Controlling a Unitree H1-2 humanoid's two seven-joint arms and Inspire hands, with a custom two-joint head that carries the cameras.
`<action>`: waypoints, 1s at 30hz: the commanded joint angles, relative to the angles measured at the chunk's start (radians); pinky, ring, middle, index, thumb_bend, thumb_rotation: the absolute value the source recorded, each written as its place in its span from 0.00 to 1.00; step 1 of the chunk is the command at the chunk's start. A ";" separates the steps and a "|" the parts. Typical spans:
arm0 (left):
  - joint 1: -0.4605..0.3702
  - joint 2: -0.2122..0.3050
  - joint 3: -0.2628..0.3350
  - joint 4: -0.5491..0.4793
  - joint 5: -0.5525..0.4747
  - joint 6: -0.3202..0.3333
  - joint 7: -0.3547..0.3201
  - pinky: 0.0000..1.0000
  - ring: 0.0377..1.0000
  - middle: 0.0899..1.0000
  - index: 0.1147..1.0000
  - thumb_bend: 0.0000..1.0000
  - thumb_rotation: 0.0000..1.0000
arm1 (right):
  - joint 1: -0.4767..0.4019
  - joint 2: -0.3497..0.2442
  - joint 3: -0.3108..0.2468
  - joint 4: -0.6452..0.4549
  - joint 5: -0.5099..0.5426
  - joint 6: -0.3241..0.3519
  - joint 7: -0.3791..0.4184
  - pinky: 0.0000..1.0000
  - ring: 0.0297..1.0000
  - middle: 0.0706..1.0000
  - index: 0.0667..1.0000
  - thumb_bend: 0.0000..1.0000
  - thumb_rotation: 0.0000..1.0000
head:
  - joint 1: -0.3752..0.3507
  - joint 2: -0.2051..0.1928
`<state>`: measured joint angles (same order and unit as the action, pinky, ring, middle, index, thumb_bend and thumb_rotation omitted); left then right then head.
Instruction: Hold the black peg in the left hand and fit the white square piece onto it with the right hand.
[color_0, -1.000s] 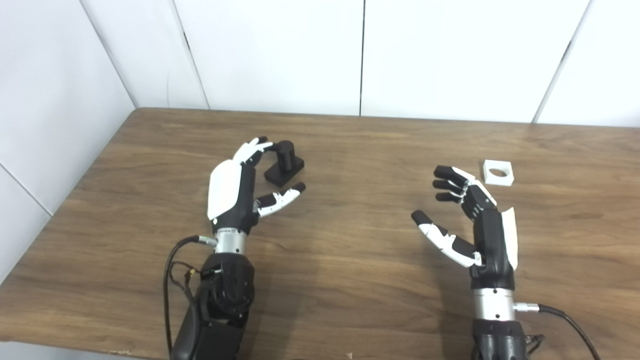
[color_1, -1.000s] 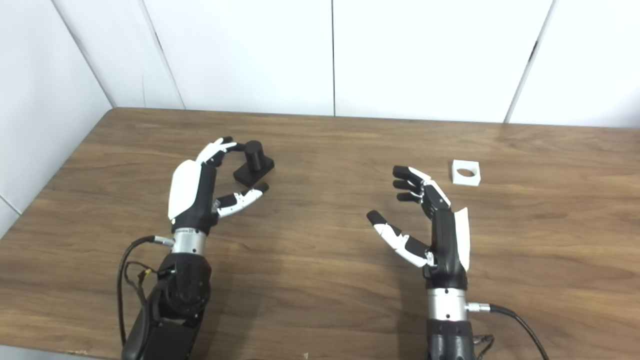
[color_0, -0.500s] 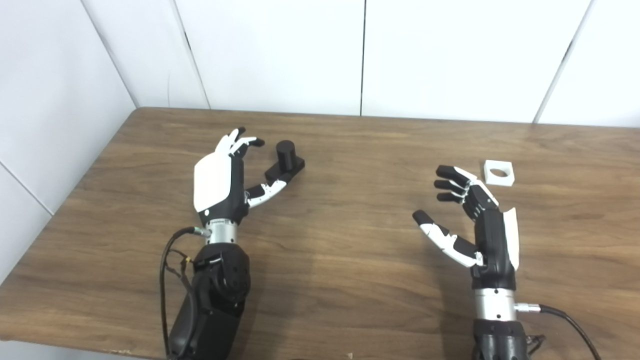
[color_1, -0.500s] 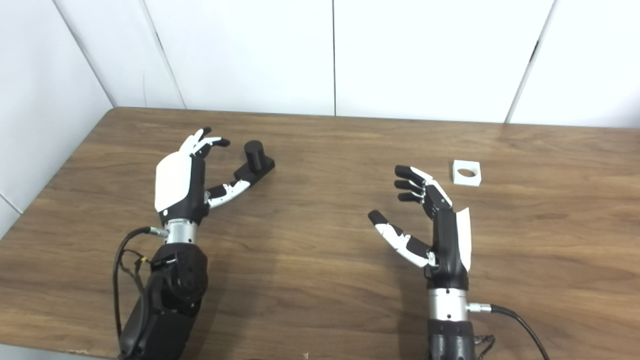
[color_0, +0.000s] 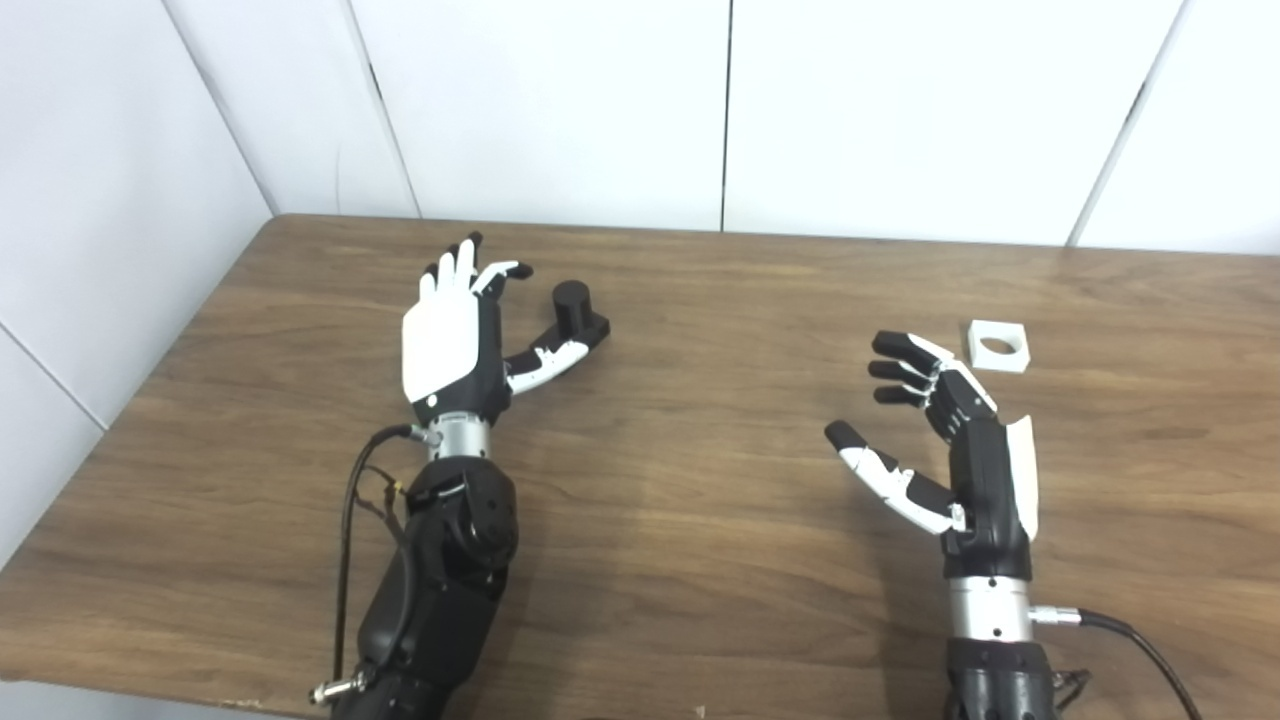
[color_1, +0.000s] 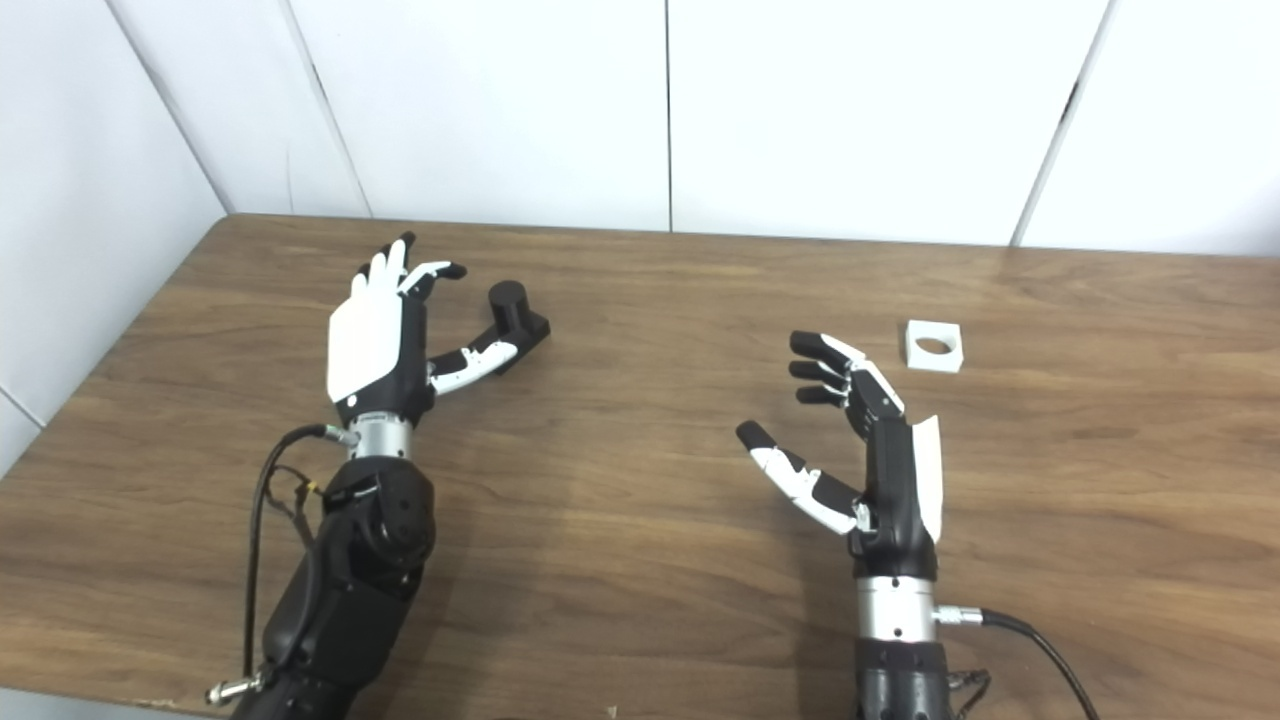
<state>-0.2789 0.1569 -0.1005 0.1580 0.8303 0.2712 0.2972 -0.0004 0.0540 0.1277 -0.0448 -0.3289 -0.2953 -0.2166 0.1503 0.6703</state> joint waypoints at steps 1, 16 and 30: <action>-0.058 0.019 -0.008 0.010 0.009 0.009 0.012 1.00 1.00 1.00 0.70 0.93 0.57 | 0.071 -0.044 -0.027 0.079 -0.023 0.002 -0.005 0.60 0.69 0.73 0.71 0.62 0.21 | -0.003 0.000; -0.094 0.026 -0.040 0.139 -0.006 0.031 0.029 1.00 1.00 1.00 0.66 0.92 0.53 | 0.070 -0.049 -0.034 0.055 -0.038 0.031 -0.001 0.61 0.69 0.74 0.71 0.61 0.24 | -0.011 0.008; -0.099 0.024 -0.064 0.185 0.003 0.068 0.053 1.00 1.00 1.00 0.66 0.90 0.53 | 0.084 -0.064 -0.040 0.040 -0.029 0.021 0.000 0.60 0.69 0.74 0.71 0.60 0.25 | -0.005 0.020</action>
<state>-0.3318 0.1613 -0.1597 0.3463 0.8192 0.3364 0.3247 0.0057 0.0447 0.1206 -0.0622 -0.3550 -0.2629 -0.2180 0.1442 0.6887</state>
